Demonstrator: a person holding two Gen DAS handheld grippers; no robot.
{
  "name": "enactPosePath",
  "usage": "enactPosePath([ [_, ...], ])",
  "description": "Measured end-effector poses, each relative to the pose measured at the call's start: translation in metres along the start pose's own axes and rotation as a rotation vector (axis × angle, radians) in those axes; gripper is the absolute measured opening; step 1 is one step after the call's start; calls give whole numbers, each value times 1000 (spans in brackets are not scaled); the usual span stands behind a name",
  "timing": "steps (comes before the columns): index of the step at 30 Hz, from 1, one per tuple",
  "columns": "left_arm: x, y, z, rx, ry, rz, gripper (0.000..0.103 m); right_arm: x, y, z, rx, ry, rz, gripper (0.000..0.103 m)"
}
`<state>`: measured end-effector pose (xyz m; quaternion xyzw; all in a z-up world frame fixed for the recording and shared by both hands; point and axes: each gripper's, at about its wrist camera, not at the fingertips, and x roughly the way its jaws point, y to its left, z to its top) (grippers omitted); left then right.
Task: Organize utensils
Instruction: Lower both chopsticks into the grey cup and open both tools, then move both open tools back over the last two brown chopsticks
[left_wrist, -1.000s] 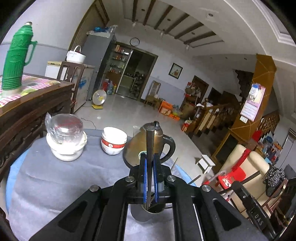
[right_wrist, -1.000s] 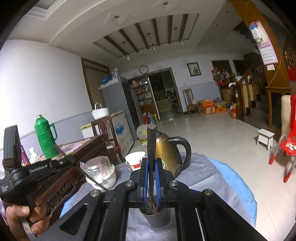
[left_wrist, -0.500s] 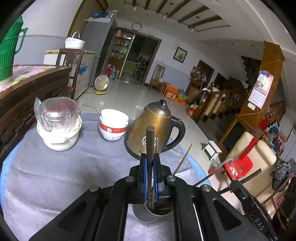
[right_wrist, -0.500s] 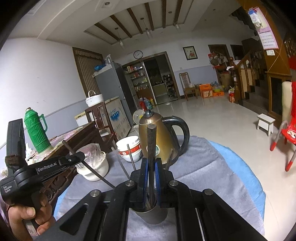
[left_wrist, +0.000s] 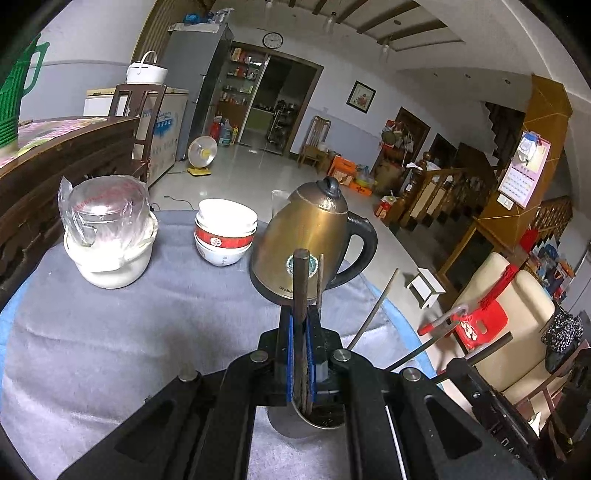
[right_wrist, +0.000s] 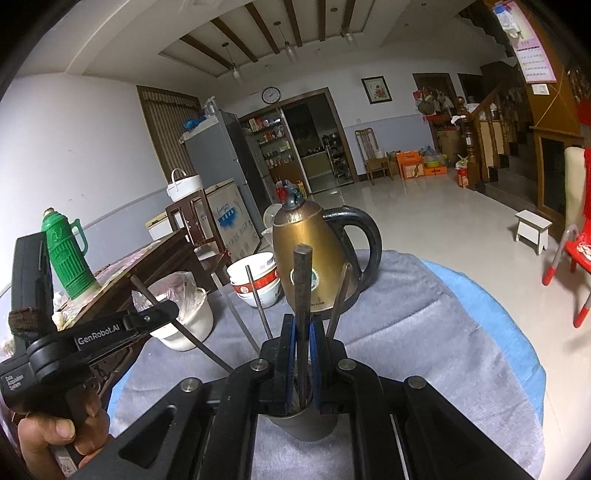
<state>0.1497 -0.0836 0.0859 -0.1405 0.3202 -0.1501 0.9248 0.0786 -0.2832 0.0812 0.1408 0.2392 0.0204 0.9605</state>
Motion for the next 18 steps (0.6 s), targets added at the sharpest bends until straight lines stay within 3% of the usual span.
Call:
enactPosePath([
  [18, 20, 1, -8, -10, 79, -7, 8, 31, -5, -10, 15, 100, -8, 10],
])
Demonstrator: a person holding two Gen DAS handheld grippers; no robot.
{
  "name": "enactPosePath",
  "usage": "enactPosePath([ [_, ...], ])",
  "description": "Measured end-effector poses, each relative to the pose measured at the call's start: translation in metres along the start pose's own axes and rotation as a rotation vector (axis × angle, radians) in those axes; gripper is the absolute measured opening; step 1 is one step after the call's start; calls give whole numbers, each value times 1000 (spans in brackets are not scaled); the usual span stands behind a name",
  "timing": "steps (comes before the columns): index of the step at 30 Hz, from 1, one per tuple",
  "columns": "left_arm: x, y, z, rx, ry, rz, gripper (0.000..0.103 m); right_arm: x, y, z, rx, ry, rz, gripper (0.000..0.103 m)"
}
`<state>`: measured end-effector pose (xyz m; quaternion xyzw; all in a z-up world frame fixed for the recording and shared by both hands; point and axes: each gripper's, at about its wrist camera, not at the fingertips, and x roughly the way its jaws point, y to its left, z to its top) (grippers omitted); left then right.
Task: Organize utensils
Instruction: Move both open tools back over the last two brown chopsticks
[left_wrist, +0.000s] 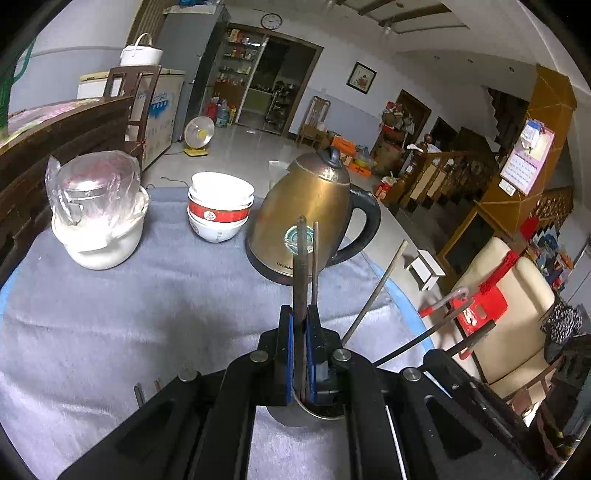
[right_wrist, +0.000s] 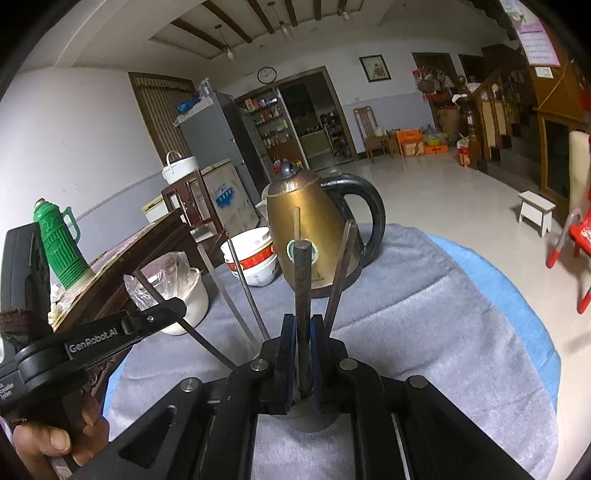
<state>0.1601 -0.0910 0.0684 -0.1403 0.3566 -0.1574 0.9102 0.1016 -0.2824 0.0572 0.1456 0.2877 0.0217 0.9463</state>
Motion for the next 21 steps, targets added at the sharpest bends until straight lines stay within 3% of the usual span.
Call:
enactPosePath([
  [3, -10, 3, 5, -12, -19, -2, 14, -3, 0, 2, -15, 0, -25, 16],
  [5, -20, 5, 8, -17, -40, 1, 29, -10, 0, 3, -13, -15, -43, 28],
  [6, -24, 6, 9, -19, -49, 1, 32, -14, 0, 5, -9, -25, -55, 45],
  [7, -31, 7, 9, -22, -63, 4, 39, -18, 0, 7, -6, -40, -63, 71],
  [8, -39, 9, 10, -27, -77, 7, 44, -26, 0, 7, -8, -68, -76, 77],
  [16, -94, 36, -4, -19, -145, 84, 70, -74, 14, 1, -53, -123, -94, 77],
  [21, -105, 78, -45, -38, -93, 191, 73, -79, 21, -35, -79, -22, -54, 77],
])
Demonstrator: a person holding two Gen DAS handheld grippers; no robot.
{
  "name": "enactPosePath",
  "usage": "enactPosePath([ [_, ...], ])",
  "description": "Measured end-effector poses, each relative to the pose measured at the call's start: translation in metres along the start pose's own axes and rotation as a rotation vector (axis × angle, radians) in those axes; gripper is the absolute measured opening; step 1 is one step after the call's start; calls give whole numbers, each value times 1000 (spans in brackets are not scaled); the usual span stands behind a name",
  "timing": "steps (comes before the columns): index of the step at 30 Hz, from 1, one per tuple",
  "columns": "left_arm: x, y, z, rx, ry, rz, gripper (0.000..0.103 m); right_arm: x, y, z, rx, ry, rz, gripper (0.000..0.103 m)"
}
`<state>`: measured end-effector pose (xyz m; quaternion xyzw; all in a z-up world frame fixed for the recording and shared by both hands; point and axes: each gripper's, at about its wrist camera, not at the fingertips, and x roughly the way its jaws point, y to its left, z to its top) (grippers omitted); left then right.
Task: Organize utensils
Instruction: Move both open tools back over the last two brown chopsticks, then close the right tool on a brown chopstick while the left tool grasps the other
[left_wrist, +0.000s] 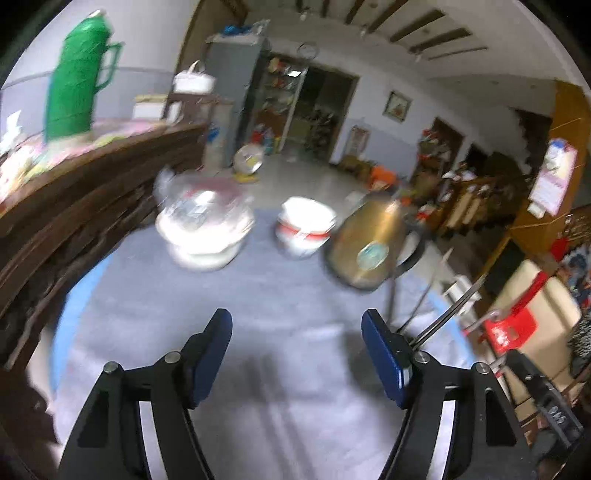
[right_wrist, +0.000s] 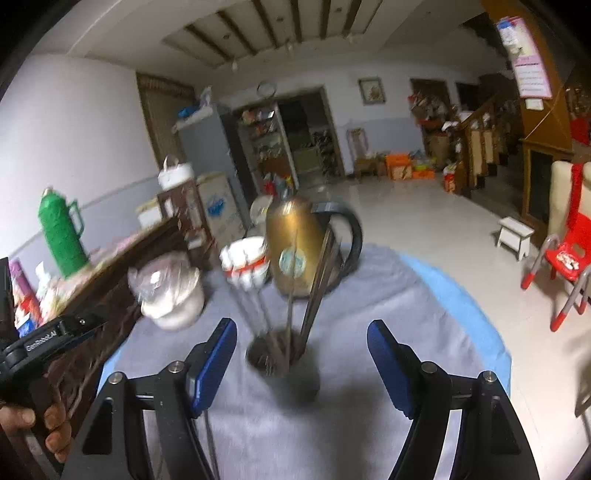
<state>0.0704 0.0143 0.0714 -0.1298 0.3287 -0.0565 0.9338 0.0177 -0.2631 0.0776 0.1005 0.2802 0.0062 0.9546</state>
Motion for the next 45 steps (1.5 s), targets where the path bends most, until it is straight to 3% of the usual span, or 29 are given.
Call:
enactPosePath([
  [7, 30, 63, -81, -82, 224, 133, 73, 38, 15, -84, -26, 281, 45, 76],
  [11, 41, 71, -104, -93, 290, 162, 73, 52, 26, -112, -53, 363, 59, 76],
  [16, 47, 67, -116, -81, 311, 178, 73, 59, 35, -135, -70, 410, 67, 76],
  [33, 51, 76, -136, -65, 387, 224, 73, 72, 35, -146, -87, 491, 34, 76],
  [39, 47, 83, -145, -88, 397, 249, 73, 83, 52, -128, -143, 487, 59, 75],
  [42, 45, 87, -147, -97, 400, 252, 73, 96, 70, -116, -177, 487, 96, 68],
  [44, 44, 89, -147, -105, 399, 253, 73, 107, 82, -111, -189, 502, 122, 56],
  [45, 44, 90, -147, -107, 399, 254, 73, 114, 87, -110, -187, 515, 135, 45],
])
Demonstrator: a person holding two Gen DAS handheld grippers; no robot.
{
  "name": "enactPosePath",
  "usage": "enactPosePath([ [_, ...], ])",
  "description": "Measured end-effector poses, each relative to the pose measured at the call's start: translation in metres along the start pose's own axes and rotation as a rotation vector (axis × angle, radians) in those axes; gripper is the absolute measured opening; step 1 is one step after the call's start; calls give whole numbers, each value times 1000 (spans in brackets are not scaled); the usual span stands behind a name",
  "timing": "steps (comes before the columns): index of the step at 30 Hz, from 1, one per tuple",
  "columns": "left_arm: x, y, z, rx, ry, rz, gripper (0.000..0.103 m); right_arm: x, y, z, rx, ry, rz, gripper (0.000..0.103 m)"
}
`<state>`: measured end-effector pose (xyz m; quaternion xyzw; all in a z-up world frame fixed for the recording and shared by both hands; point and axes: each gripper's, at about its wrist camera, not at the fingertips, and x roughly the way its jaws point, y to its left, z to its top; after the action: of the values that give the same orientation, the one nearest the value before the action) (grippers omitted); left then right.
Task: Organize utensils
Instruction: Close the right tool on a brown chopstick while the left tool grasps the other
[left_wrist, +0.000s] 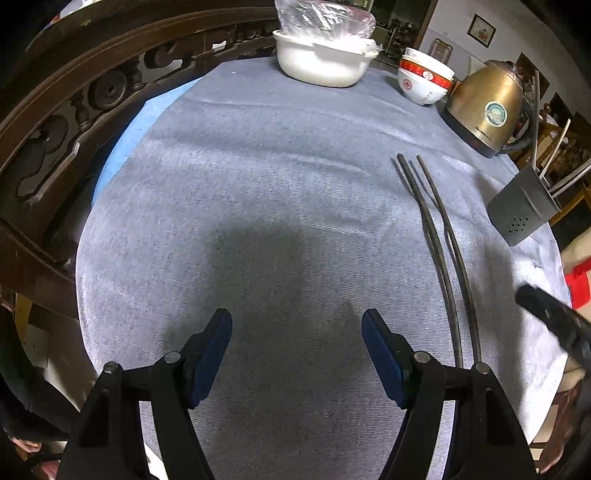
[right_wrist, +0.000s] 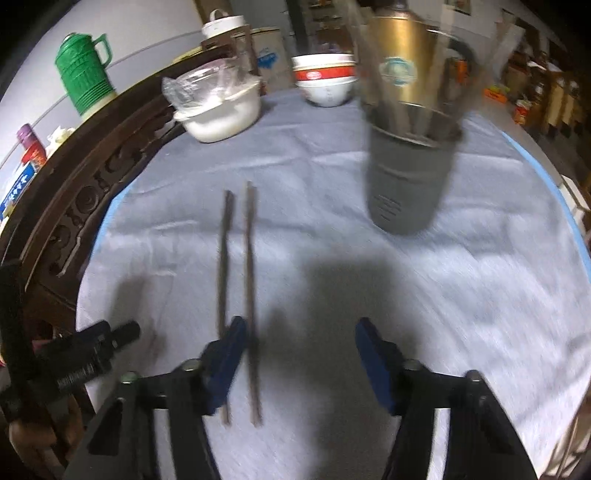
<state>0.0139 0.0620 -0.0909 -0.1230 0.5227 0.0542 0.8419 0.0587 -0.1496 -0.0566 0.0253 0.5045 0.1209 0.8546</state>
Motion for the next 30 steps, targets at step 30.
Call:
enactPosePath([
  [30, 56, -121, 51, 220, 61, 40, 39, 19, -38, -35, 191, 61, 66, 6],
])
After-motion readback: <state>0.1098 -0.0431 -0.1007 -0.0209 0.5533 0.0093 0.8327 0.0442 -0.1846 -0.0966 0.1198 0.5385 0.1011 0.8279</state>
